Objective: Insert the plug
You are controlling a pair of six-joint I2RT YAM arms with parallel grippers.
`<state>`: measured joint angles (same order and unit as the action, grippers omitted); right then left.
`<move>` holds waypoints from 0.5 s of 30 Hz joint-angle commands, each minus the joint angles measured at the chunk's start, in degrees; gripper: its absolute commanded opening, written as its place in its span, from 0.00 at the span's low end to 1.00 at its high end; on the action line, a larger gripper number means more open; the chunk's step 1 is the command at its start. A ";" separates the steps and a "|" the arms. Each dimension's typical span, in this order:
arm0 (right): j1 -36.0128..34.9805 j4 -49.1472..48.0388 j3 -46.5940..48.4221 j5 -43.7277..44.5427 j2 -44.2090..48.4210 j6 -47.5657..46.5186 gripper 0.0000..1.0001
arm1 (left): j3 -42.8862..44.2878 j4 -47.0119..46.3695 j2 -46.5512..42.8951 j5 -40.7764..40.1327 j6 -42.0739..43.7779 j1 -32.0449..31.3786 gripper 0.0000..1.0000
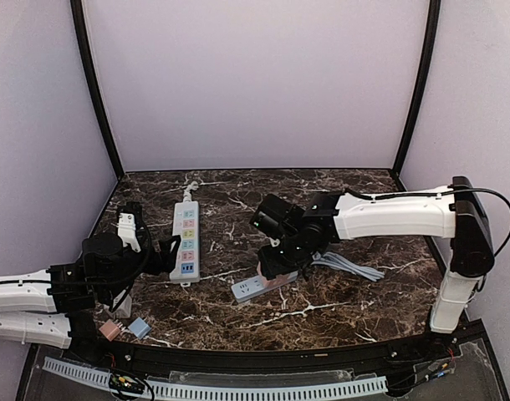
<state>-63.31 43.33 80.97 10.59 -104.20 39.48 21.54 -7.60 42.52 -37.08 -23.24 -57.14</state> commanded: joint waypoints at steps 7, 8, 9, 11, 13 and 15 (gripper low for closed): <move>0.08 3.86 0.59 3.90 -1.31 1.33 0.28 | -1.15 -0.10 -0.72 0.16 0.48 0.11 0.99; 0.15 4.19 0.59 3.95 -1.22 1.41 0.28 | -1.15 -0.08 -0.75 0.16 0.48 0.08 0.99; 0.32 4.53 0.59 3.92 -1.07 1.40 0.28 | -1.19 -0.06 -0.77 0.17 0.48 0.14 0.99; 0.76 5.06 0.94 3.32 -0.96 0.89 0.28 | -1.28 -0.17 -0.77 0.14 0.46 0.03 0.99; 1.34 5.86 2.07 2.29 -1.34 -0.04 0.28 | -1.29 -0.18 -0.77 0.21 0.48 0.02 0.99; 1.97 6.70 3.52 1.56 -2.25 -0.88 0.27 | -1.17 -0.03 -0.82 0.20 0.48 0.08 0.99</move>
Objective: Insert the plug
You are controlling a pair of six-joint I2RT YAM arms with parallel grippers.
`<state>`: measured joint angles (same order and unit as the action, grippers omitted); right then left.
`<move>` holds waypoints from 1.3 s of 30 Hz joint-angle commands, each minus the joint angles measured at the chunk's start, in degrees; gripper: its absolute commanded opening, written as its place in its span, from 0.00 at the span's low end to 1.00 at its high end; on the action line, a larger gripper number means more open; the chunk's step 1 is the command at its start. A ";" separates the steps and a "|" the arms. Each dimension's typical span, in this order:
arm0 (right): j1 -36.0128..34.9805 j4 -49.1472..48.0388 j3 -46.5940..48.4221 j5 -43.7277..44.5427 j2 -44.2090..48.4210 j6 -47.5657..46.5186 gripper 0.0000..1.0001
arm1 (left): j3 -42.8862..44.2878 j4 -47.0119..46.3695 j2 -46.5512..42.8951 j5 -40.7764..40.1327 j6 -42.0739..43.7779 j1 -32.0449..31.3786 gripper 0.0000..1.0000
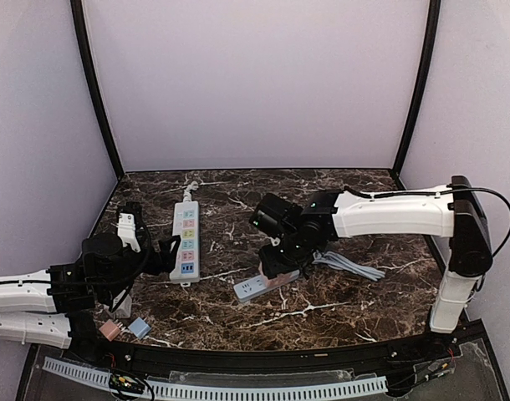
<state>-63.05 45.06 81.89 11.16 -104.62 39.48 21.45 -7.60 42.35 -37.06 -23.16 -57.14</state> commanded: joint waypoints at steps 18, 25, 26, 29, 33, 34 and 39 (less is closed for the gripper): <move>2.75 8.69 8.03 -1.31 -8.43 -3.50 0.27 | -1.35 -0.23 -1.03 0.23 0.48 0.10 0.99; 3.19 8.60 9.54 -1.97 -11.42 -4.35 0.27 | -1.37 -0.15 -1.13 0.48 0.53 0.07 0.99; 3.27 8.57 9.71 -1.93 -11.74 -4.45 0.27 | -1.34 -0.14 -1.13 0.49 0.56 0.04 0.99; 3.28 8.47 10.02 -2.01 -12.52 -4.50 0.27 | -1.33 -0.18 -1.14 0.50 0.57 0.08 0.99; 3.38 8.17 9.83 -2.08 -12.79 -4.41 0.27 | -1.37 -0.15 -1.13 0.55 0.57 0.09 0.99; 3.41 8.01 9.79 -2.17 -12.91 -4.37 0.27 | -1.35 -0.14 -1.19 0.57 0.57 0.14 0.99; 3.38 4.90 7.84 -4.23 -12.84 -3.92 0.26 | -1.41 -0.13 -1.30 0.54 0.48 0.08 0.99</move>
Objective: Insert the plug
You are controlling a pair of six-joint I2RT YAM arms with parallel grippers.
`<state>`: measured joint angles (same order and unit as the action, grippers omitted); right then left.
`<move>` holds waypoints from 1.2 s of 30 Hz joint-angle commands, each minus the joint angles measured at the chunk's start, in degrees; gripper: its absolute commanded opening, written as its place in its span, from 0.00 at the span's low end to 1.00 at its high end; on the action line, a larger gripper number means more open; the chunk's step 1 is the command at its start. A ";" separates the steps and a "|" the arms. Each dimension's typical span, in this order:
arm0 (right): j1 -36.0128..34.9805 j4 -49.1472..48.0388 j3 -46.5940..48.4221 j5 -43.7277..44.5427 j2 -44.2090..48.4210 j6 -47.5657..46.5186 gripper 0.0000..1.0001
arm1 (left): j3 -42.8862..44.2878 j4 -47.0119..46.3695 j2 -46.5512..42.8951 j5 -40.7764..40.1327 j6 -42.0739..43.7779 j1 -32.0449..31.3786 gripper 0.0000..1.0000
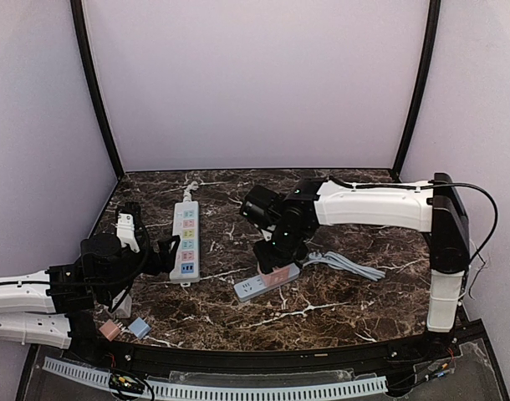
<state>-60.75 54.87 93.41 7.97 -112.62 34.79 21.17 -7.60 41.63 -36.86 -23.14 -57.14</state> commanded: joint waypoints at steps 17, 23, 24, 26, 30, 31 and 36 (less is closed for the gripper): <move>0.31 -8.24 -8.49 -0.29 -5.14 3.88 0.20 | -1.20 -0.08 -0.71 0.49 0.37 0.10 0.99; -1.18 -5.94 -4.67 -0.18 -8.70 1.46 0.19 | -1.27 -0.17 -0.72 0.48 0.37 0.11 0.99; -1.31 -5.77 -4.34 -0.36 -9.07 0.77 0.18 | -1.29 -0.21 -0.73 0.48 0.33 0.06 0.99; -1.68 -5.32 -3.76 -0.72 -9.85 -0.58 0.17 | -1.25 -0.30 -0.61 0.48 0.37 0.09 0.99; -1.96 -4.14 -3.05 -0.44 -10.95 -0.92 0.18 | -1.14 -0.33 -0.50 0.43 0.37 0.08 0.99; -1.92 -4.15 -3.12 -0.30 -10.91 -0.56 0.18 | -1.15 -0.32 -0.58 0.46 0.37 0.09 0.99; -1.92 -3.85 -3.39 0.35 -10.62 0.41 0.18 | -1.22 -0.23 -0.66 0.60 0.33 0.08 0.99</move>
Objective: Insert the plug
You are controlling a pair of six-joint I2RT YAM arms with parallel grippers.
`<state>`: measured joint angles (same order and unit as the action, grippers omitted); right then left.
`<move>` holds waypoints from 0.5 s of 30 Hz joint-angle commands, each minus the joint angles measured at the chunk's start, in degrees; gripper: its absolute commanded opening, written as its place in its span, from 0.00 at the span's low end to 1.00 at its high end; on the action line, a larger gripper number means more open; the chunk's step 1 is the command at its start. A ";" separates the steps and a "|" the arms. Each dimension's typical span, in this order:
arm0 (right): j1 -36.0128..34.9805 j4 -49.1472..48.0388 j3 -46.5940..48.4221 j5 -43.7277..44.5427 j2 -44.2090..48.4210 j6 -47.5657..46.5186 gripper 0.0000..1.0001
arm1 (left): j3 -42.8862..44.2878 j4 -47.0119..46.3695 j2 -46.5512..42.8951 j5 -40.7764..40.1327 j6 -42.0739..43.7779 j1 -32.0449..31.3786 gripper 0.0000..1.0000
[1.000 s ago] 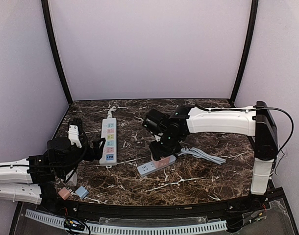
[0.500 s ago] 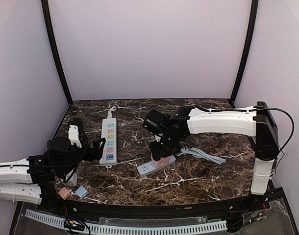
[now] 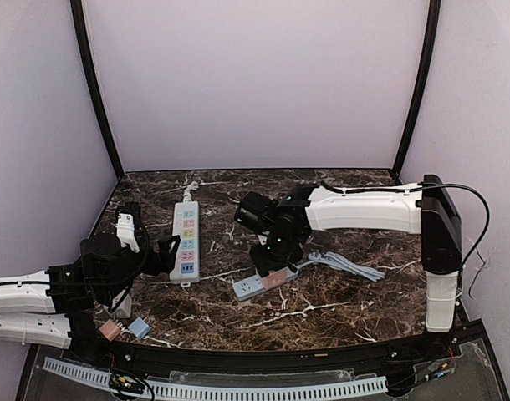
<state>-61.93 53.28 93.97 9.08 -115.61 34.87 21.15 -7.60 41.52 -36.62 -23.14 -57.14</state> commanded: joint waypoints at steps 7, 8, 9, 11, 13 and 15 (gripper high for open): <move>-0.57 -0.78 -4.31 1.64 -7.53 0.89 0.17 | -1.26 -0.23 -0.71 0.41 0.31 0.06 0.99; -0.40 -0.42 -4.51 2.16 -7.41 1.09 0.17 | -1.21 -0.23 -0.72 0.41 0.31 0.09 0.99; -0.24 -0.20 -4.77 2.63 -7.17 1.14 0.17 | -1.25 -0.21 -0.73 0.41 0.30 0.10 0.99; 0.32 0.14 -5.69 3.56 -6.11 1.33 0.17 | -1.20 -0.22 -0.79 0.41 0.29 0.10 0.99; 1.13 0.73 -6.63 4.65 -5.06 1.47 0.16 | -1.20 -0.23 -0.74 0.49 0.28 0.10 0.99; 2.05 1.49 -7.72 5.89 -4.12 1.79 0.16 | -1.24 -0.23 -0.74 0.54 0.28 0.07 0.99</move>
<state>-61.69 51.99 92.25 10.66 -114.52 35.53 21.15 -7.60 41.39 -36.45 -23.14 -57.14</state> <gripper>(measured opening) 0.590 0.987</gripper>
